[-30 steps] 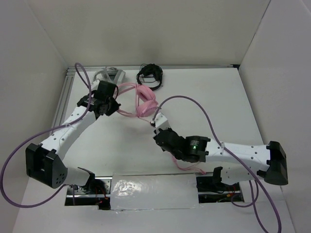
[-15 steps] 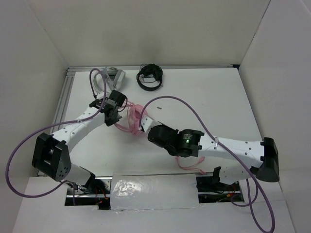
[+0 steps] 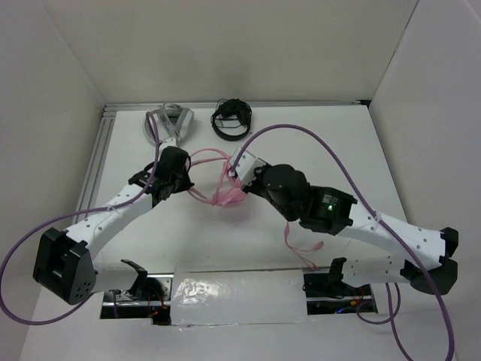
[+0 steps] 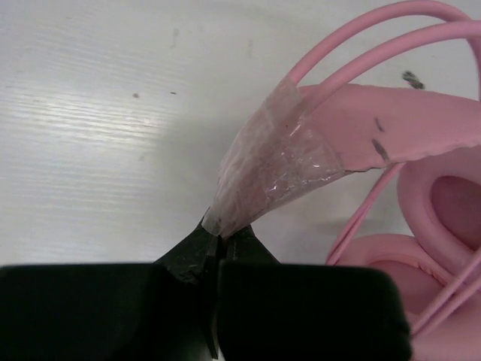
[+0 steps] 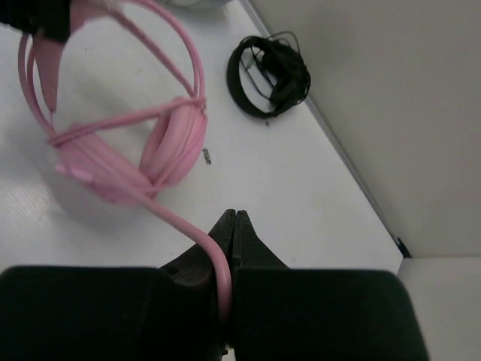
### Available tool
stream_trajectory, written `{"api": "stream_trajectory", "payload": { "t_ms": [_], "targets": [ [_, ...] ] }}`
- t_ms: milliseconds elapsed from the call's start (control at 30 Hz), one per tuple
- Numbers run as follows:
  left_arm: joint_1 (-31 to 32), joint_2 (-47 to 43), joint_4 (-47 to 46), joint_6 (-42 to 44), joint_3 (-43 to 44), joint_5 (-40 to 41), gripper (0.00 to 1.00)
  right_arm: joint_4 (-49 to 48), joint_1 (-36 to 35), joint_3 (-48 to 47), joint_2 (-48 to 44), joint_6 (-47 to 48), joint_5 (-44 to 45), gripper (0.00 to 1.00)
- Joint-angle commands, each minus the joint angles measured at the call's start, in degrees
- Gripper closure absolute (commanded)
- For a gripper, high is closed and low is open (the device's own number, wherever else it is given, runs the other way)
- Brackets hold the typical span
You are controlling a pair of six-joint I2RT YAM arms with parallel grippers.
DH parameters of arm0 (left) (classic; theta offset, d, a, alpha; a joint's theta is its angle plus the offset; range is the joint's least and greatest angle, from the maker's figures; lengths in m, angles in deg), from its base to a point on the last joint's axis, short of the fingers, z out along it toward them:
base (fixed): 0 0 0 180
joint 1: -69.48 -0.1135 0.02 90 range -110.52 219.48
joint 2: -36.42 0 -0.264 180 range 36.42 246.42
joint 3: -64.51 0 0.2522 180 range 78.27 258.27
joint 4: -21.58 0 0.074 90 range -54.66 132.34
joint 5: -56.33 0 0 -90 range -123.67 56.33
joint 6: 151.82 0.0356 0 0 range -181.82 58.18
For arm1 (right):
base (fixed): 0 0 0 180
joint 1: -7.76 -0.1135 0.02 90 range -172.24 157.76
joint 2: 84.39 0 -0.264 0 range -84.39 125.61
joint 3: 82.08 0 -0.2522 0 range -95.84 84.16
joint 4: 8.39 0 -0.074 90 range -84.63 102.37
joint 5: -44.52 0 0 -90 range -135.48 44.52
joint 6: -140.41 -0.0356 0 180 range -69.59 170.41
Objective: Wrap the headphones
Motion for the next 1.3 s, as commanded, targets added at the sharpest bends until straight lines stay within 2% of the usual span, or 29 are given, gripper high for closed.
{"api": "stream_trajectory", "payload": {
  "t_ms": [0,67,133,167,267,367,467,600,700,767,933,1033,1133,1233,1267],
  "targets": [
    [1.2,-4.2,-11.2,8.3,-3.4,-4.4,1.0,-9.7,3.7,-6.7,-2.2,5.7,-6.4,1.0],
    [2.2,-6.7,-14.3,12.2,-6.7,-7.9,1.0,-9.9,5.6,-7.8,-0.5,6.5,-8.1,1.0],
    [2.6,-13.0,-19.0,14.7,-9.8,-15.7,1.0,-10.4,10.5,-8.1,1.0,5.9,-11.8,1.0],
    [2.7,-13.0,-19.0,15.4,-10.9,-15.7,1.0,-10.4,10.5,-8.0,1.3,5.0,-11.8,1.0],
    [2.9,-21.3,-21.6,18.5,-14.1,-23.6,1.0,-12.2,17.6,-6.4,1.4,1.9,-20.2,1.0],
    [2.9,-27.0,-18.5,16.1,-15.4,-26.9,1.0,-15.0,22.9,-3.8,0.4,-1.3,-28.0,1.0],
    [3.1,-30.9,-17.6,14.8,-16.6,-28.1,1.0,-19.5,25.4,1.0,-1.0,-3.2,-32.2,0.93],
    [3.0,-34.7,-18.9,17.0,-16.7,-38.6,1.0,-20.6,29.5,3.9,0.7,-5.9,-39.4,0.9],
    [3.1,-37.1,-19.7,17.0,-15.8,-41.6,1.0,-21.4,31.0,5.0,2.3,-8.0,-43.3,0.89],
    [3.0,-37.6,-20.1,16.8,-14.0,-43.0,1.0,-25.1,31.3,7.7,2.8,-9.2,-45.9,0.89],
    [3.0,-38.0,-21.2,16.1,-8.8,-50.9,1.0,-31.3,31.9,9.5,7.4,-12.8,-56.8,0.8],
    [3.0,-38.0,-20.9,15.3,-6.2,-52.0,1.0,-34.7,31.7,10.3,9.5,-16.2,-60.1,0.8],
    [3.0,-37.5,-19.6,14.1,-3.4,-47.1,1.0,-41.6,31.8,14.6,9.2,-19.1,-60.6,0.8],
    [3.0,-37.0,-16.8,13.0,-0.5,-41.8,1.0,-47.4,31.6,18.8,7.6,-22.3,-57.0,0.82],
    [3.1,-37.0,-16.1,12.6,-0.2,-40.8,1.0,-48.8,31.7,19.8,6.8,-23.1,-55.4,0.87]
  ]
}}
